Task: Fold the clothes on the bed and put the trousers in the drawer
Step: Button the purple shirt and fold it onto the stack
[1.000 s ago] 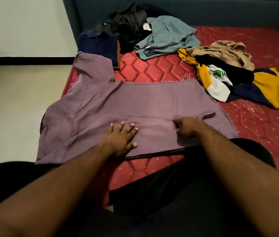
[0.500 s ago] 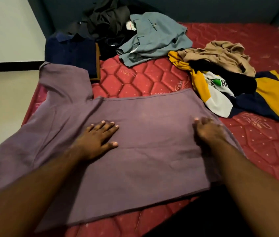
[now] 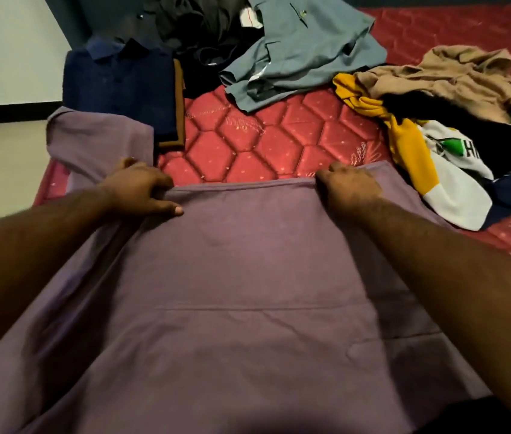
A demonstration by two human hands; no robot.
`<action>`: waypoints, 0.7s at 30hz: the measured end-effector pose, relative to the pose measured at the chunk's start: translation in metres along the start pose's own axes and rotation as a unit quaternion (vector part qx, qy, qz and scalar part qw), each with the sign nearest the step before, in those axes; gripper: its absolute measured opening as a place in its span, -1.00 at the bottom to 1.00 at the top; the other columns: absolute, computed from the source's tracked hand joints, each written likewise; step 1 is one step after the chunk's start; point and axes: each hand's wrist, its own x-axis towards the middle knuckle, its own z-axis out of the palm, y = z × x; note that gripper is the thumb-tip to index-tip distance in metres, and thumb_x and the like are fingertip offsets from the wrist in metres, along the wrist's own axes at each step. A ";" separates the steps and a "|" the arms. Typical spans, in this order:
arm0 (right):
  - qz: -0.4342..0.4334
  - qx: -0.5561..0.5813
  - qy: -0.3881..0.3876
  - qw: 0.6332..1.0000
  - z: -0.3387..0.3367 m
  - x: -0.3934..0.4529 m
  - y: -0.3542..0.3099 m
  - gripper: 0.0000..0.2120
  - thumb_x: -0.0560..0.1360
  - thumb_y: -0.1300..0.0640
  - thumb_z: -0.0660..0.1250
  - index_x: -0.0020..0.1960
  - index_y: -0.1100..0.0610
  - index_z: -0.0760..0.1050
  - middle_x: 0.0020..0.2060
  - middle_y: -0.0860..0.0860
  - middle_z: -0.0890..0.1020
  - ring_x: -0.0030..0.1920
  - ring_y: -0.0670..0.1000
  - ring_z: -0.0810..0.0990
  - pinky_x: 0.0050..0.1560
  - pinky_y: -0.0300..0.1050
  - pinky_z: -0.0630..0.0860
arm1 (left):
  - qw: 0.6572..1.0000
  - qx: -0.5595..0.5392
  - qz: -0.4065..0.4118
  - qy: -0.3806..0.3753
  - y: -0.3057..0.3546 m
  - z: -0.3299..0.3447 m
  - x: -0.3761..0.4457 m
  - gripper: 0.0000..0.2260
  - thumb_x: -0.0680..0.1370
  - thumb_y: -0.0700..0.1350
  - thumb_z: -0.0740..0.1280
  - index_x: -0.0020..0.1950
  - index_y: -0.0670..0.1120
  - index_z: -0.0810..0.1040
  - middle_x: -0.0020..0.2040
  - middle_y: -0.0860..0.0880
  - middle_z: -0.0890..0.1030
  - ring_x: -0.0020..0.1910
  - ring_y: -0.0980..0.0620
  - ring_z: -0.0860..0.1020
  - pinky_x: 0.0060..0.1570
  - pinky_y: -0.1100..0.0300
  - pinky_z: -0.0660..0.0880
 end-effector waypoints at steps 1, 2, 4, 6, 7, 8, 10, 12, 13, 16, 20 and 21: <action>0.011 0.015 -0.014 1.000 -0.005 0.001 0.003 -0.73 0.56 0.06 0.19 0.21 0.12 0.44 0.12 0.19 0.49 0.10 0.25 0.54 0.02 0.09 0.49 | 1.000 0.012 0.006 -0.022 -0.002 -0.006 -0.001 -0.43 0.38 0.50 0.18 -0.09 0.02 0.56 -0.16 0.03 0.56 -0.05 0.01 0.48 0.21 0.07 0.21; 0.018 0.030 -0.035 0.999 -0.010 0.000 0.005 -0.73 0.56 0.07 0.21 0.21 0.14 0.45 0.13 0.21 0.47 0.10 0.27 0.54 0.01 0.10 0.50 | 0.999 0.024 0.003 -0.037 -0.002 -0.013 -0.004 -0.47 0.40 0.49 0.22 -0.16 0.01 0.53 -0.21 0.01 0.55 -0.11 0.02 0.47 0.13 0.11 0.28; 0.015 0.040 -0.042 0.998 -0.021 -0.011 0.009 -0.73 0.54 0.13 0.25 0.21 0.20 0.44 0.15 0.25 0.44 0.08 0.29 0.54 0.02 0.11 0.50 | 0.999 0.035 0.001 -0.017 0.002 -0.026 -0.017 -0.54 0.43 0.40 0.27 -0.19 -0.01 0.49 -0.21 -0.03 0.56 -0.18 0.00 0.48 -0.09 0.13 0.42; 0.022 0.043 -0.031 0.998 -0.030 -0.033 0.013 -0.70 0.52 0.19 0.27 0.24 0.21 0.41 0.19 0.25 0.40 0.07 0.31 0.55 0.00 0.11 0.50 | 0.998 0.057 0.019 0.026 0.012 -0.039 -0.038 -0.62 0.49 0.32 0.27 -0.11 0.00 0.45 -0.16 -0.04 0.57 -0.20 -0.02 0.48 -0.11 0.11 0.46; 0.025 0.043 -0.036 0.998 -0.031 -0.046 0.014 -0.67 0.52 0.20 0.27 0.27 0.21 0.38 0.22 0.24 0.39 0.08 0.31 0.55 -0.02 0.12 0.50 | 0.996 0.078 0.031 0.029 0.016 -0.042 -0.050 -0.68 0.53 0.27 0.25 -0.03 0.02 0.45 -0.09 -0.03 0.57 -0.15 -0.03 0.49 -0.06 0.11 0.46; 0.027 0.041 -0.042 0.998 -0.034 -0.062 0.015 -0.64 0.51 0.19 0.27 0.29 0.20 0.36 0.23 0.23 0.39 0.08 0.31 0.56 -0.02 0.13 0.50 | 0.993 0.105 0.051 0.026 0.023 -0.047 -0.065 -0.72 0.57 0.23 0.21 0.10 0.05 0.45 0.01 -0.03 0.58 -0.06 -0.04 0.53 -0.02 0.12 0.46; 0.033 0.043 -0.049 0.997 -0.038 -0.092 0.015 -0.67 0.53 0.15 0.27 0.26 0.16 0.34 0.19 0.21 0.45 0.09 0.28 0.58 -0.01 0.11 0.52 | 0.980 0.176 0.094 -0.018 0.041 -0.051 -0.093 -0.67 0.63 0.17 0.11 0.35 0.10 0.36 0.22 0.00 0.52 0.09 0.01 0.54 0.00 0.16 0.47; 0.049 0.033 -0.055 0.997 -0.041 -0.119 0.019 -0.71 0.55 0.08 0.27 0.22 0.13 0.33 0.15 0.19 0.52 0.08 0.24 0.60 -0.01 0.05 0.51 | 0.971 0.205 0.109 -0.047 0.059 -0.050 -0.119 -0.63 0.65 0.13 0.04 0.46 0.12 0.25 0.29 0.02 0.47 0.13 0.03 0.54 -0.03 0.17 0.46; 0.064 0.027 -0.060 0.996 -0.045 -0.137 0.021 -0.70 0.56 0.06 0.28 0.24 0.12 0.32 0.17 0.18 0.55 0.09 0.22 0.60 -0.01 0.02 0.50 | 0.969 0.215 0.113 -0.049 0.069 -0.047 -0.135 -0.63 0.66 0.11 0.03 0.47 0.12 0.22 0.30 0.01 0.45 0.13 0.01 0.55 -0.04 0.13 0.47; 0.106 0.028 -0.120 0.987 -0.044 -0.171 0.024 -0.54 0.52 0.12 0.34 0.36 0.10 0.27 0.24 0.17 0.53 0.16 0.19 0.58 0.08 0.00 0.49 | 0.971 0.217 0.081 -0.053 0.094 -0.028 -0.167 -0.65 0.65 0.04 0.07 0.44 0.08 0.23 0.28 -0.04 0.43 0.12 -0.09 0.59 -0.09 0.01 0.52; 0.140 0.011 -0.110 0.984 -0.058 -0.203 0.016 -0.75 0.62 0.20 0.13 0.26 0.18 0.43 0.18 0.17 0.55 0.16 0.17 0.55 0.07 -0.01 0.46 | 0.977 0.203 0.064 -0.018 0.126 0.004 -0.202 -0.69 0.49 -0.01 0.32 0.22 -0.03 0.53 -0.01 -0.12 0.60 -0.25 -0.12 0.66 -0.43 0.15 0.43; 0.137 -0.002 -0.106 0.985 -0.060 -0.206 0.013 -0.74 0.62 0.21 0.11 0.26 0.19 0.45 0.19 0.17 0.54 0.17 0.16 0.54 0.07 -0.03 0.45 | 0.979 0.199 0.048 -0.025 0.132 0.009 -0.205 -0.69 0.40 -0.01 0.43 0.11 -0.07 0.59 -0.11 -0.11 0.62 -0.35 -0.13 0.64 -0.50 0.16 0.42</action>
